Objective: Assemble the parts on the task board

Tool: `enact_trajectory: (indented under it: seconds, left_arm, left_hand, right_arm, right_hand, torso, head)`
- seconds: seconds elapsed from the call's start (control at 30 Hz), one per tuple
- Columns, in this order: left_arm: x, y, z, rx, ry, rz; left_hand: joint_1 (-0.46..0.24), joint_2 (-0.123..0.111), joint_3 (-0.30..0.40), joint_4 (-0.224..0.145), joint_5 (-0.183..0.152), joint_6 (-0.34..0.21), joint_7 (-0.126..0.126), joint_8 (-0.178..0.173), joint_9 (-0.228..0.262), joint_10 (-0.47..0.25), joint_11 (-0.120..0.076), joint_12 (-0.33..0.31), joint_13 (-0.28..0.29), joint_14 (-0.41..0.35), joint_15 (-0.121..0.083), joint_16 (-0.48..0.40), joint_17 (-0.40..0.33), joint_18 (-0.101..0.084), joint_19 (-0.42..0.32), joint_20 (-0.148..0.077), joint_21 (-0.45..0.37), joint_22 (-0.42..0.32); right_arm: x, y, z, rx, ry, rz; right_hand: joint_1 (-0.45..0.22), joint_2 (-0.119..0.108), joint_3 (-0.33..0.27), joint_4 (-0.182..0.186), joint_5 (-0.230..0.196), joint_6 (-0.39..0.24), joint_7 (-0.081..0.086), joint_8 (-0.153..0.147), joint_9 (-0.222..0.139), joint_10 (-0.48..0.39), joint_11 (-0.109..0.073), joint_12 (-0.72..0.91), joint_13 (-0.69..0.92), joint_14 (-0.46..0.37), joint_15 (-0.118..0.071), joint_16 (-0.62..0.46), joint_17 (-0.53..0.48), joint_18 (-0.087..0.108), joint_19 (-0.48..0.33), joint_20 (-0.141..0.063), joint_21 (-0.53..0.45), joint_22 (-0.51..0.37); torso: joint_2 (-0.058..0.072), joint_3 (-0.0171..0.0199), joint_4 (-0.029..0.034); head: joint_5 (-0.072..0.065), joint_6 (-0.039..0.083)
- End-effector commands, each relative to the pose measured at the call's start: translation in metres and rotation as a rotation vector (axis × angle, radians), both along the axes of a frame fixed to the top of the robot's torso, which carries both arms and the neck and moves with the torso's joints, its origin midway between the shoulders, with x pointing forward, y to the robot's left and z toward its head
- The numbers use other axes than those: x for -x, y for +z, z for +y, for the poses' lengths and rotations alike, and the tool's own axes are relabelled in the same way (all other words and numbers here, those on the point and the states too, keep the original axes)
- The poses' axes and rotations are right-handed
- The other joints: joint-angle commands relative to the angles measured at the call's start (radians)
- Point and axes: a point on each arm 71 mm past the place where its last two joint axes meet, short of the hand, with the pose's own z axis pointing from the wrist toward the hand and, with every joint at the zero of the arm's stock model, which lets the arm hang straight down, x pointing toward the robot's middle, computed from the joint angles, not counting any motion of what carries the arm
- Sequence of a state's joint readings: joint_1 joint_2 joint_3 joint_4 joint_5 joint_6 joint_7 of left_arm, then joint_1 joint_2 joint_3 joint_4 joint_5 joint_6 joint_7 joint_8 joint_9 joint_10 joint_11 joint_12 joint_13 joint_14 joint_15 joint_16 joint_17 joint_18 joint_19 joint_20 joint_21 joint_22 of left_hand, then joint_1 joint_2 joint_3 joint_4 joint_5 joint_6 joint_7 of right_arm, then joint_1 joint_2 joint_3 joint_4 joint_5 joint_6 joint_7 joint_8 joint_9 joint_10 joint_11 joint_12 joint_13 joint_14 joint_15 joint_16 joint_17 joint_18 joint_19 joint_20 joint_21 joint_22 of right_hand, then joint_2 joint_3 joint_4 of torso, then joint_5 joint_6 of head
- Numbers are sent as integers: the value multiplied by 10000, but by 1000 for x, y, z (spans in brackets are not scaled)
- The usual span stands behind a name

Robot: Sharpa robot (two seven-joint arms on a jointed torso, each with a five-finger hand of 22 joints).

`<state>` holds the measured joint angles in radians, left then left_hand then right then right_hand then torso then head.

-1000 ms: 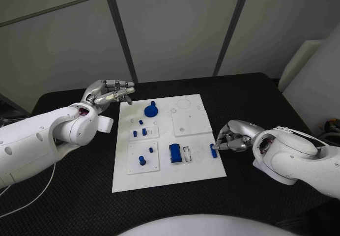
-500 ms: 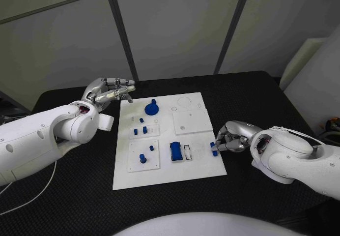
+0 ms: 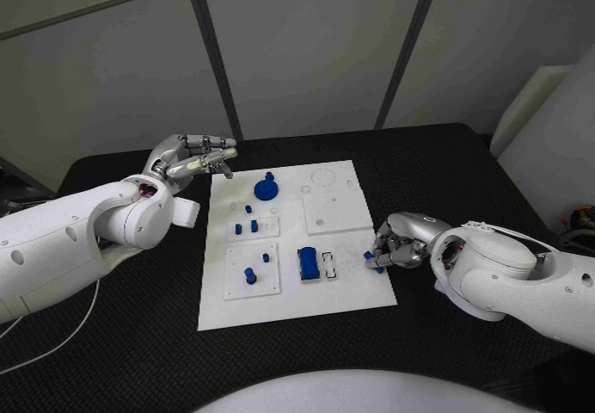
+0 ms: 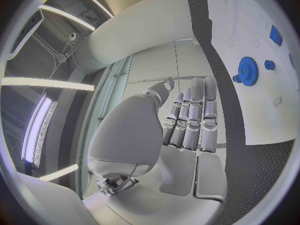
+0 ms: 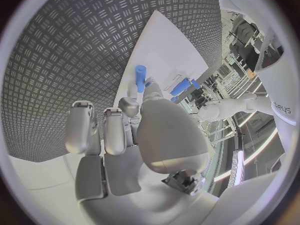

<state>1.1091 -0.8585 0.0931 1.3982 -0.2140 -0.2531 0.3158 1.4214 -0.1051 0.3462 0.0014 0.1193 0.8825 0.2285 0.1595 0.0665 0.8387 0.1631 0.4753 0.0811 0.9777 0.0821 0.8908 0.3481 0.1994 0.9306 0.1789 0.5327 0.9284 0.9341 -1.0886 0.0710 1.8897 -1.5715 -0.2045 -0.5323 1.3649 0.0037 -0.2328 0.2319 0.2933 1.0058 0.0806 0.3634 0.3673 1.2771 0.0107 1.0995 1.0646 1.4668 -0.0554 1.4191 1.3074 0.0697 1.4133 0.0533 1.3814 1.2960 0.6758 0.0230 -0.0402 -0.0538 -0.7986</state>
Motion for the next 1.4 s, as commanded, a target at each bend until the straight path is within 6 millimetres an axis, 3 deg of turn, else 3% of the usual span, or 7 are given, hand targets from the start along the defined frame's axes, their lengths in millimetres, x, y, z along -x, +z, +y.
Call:
enact_trajectory:
  seconds: [0.03, 0.53, 0.63, 0.73, 0.93, 1.07, 1.4]
  left_arm:
    - [0, 1, 0, 60, -63, -38]
    - [0, 1, 1, 47, -57, -19]
    - [1, 1, 1, 46, -62, -14]
    - [1, 1, 1, 47, -69, -10]
    - [1, 1, 1, 51, -83, -3]
    - [1, 1, 0, 49, -76, -1]
    - [0, 1, 0, 53, -83, -1]
  left_hand:
    - [-84, 23, -70, 17, -39, -65, -33, 27, 13, -70, -22, 43, 15, -77, 16, 12, -17, -189, -57, 11, -66, -12]
    - [-84, 23, -70, 17, -39, -65, -33, 27, 13, -70, -22, 43, 15, -77, 16, 12, -17, -189, -57, 11, -66, -12]
    - [-84, 23, -70, 17, -39, -65, -33, 27, 13, -70, -22, 43, 15, -77, 16, 12, -17, -189, -57, 11, -66, -12]
    - [-84, 23, -70, 17, -39, -65, -33, 27, 13, -70, -22, 43, 15, -77, 16, 12, -17, -189, -57, 11, -66, -12]
    - [-83, 42, -86, 11, -36, -77, -31, 51, 14, -102, -21, 97, 20, -91, 17, 28, -28, -185, -57, 17, -83, -26]
    - [-83, 42, -86, 11, -36, -77, -31, 51, 14, -102, -21, 97, 20, -91, 17, 28, -28, -185, -57, 17, -83, -26]
    - [-83, 42, -86, 11, -36, -77, -31, 51, 14, -102, -21, 97, 20, -91, 17, 28, -28, -185, -57, 17, -83, -26]
  right_arm:
    - [4, -10, 1, 839, 440, 337]
    - [5, -15, 15, 1944, 1284, 177]
    - [4, -14, 17, 1985, 1316, -4]
    - [4, -12, 19, 1905, 1283, -239]
    - [5, -10, 21, 1234, 957, -120]
    - [7, -11, 18, 118, 298, 497]
    - [11, -4, 25, -1353, -364, 592]
  right_hand:
    - [24, -106, -69, -5, -59, 7, 18, -70, -60, -39, -46, -39, -14, 541, -50, -51, 51, -51, -67, -14, -58, -21]
    - [284, -168, -123, -144, 150, -86, 48, -73, 20, -191, -20, -202, -118, 506, -31, -160, -64, -12, -181, -2, -220, -207]
    - [659, 15, 57, -310, 385, -45, 0, -32, 66, -191, -64, -195, -86, 515, -61, -154, -35, -12, -170, -11, -224, -199]
    - [1515, 458, 688, -672, -276, 67, -90, 6, 105, -119, -169, -141, 24, 541, -160, -108, 56, -30, -97, -110, -162, -106]
    - [1701, 537, 1180, -672, 235, 138, -157, -24, 106, 7, -228, -60, 147, 576, -196, -36, 183, -66, 1, -153, -65, 35]
    - [1731, 413, 1640, -632, 905, 210, -207, -33, 130, 229, -262, 190, 422, 636, -235, 129, 429, -120, 149, -192, 116, 279]
    - [1214, -58, 2127, -204, 941, 276, -211, -94, 157, 297, -261, 177, 443, 637, -234, 152, 477, -127, 165, -194, 144, 327]
  torso:
    - [2, -4, 3]
    - [-6, 0, 2]
    - [-10, 4, 2]
    - [-6, 6, 7]
    - [-6, -1, 18]
    - [-11, -7, 16]
    - [-1, 2, 7]
  head:
    - [8, -13]
    - [28, -35]
    - [32, -37]
    - [32, -38]
    - [59, -33]
    - [67, -7]
    - [125, -13]
